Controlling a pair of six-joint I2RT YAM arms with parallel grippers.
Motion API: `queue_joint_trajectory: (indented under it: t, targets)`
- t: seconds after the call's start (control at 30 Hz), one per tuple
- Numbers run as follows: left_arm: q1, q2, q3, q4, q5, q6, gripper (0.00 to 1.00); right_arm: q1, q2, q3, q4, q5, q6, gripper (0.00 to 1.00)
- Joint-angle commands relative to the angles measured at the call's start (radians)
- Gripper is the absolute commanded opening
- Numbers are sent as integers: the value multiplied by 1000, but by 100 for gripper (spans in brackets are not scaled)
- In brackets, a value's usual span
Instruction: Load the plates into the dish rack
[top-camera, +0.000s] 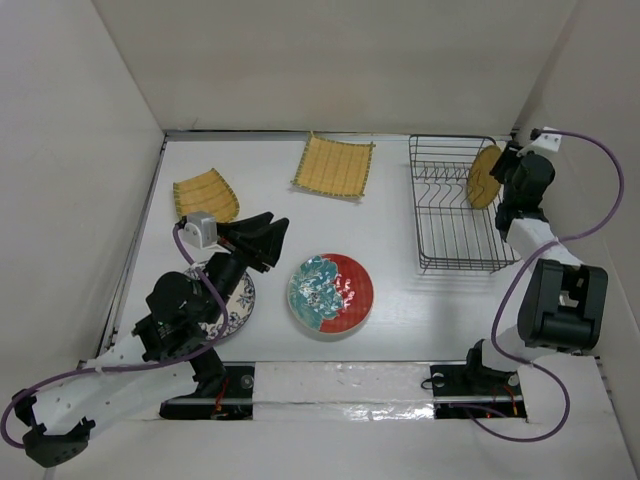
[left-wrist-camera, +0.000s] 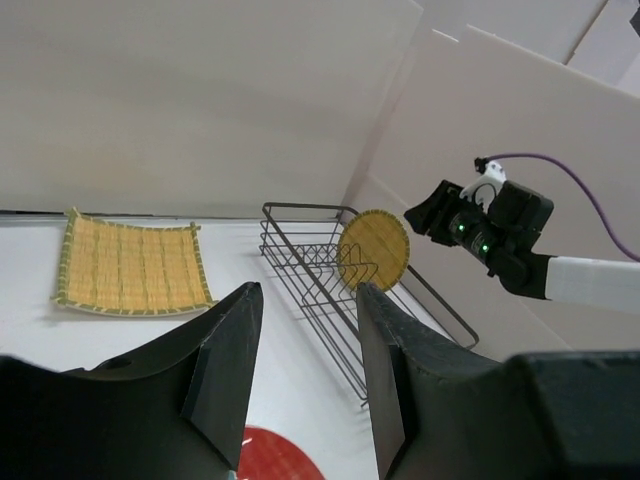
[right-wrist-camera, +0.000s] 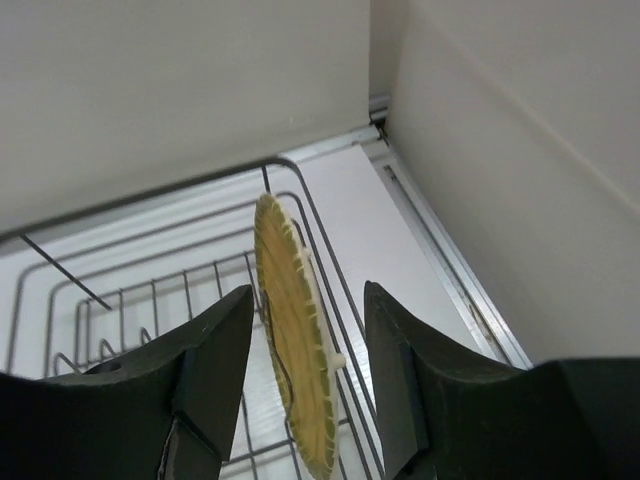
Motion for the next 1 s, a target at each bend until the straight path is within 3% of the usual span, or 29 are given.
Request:
queue_joint_trajectory:
  t: [0.0, 0.13, 0.2, 0.23, 0.27, 0.3, 0.33, 0.43, 0.6, 0.67, 0.77, 0.87, 0.97]
  targets:
    - [-3, 7, 4, 51, 28, 5, 40, 25, -106, -7, 125, 62, 75, 54]
    - [-3, 10, 2, 51, 34, 6, 40, 103, -198, -15, 130, 64, 120, 54]
    - [-3, 11, 1, 53, 37, 6, 39, 191, -238, -10, 108, 65, 140, 48]
    - [-3, 13, 1, 53, 41, 8, 39, 228, -247, -6, 101, 65, 146, 41]
    - [-3, 15, 1, 53, 43, 8, 36, 314, -260, -1, 72, 68, 159, 14]
    - [-3, 15, 1, 55, 44, 8, 35, 315, -261, 1, 56, 70, 170, 2]
    - [-3, 16, -1, 55, 48, 8, 33, 404, -261, 1, 41, 59, 178, 0]
    - [-3, 24, -2, 59, 57, 11, 21, 590, -228, 7, -28, -14, 184, 0]
    - [-3, 33, -4, 61, 74, 11, 0, 796, -157, -28, -113, -116, 228, 0]
    - [-3, 30, -4, 61, 69, 11, 0, 865, -90, -39, -88, -252, 268, 0]
    - [-3, 30, -4, 59, 57, 12, 0, 957, -5, -10, -47, -292, 330, 0]
    - [-3, 33, -4, 59, 54, 19, 0, 1059, 134, 92, -36, -280, 370, 12]
    - [-3, 25, -1, 56, 64, 22, 7, 1117, 310, 197, 28, -306, 504, 27]
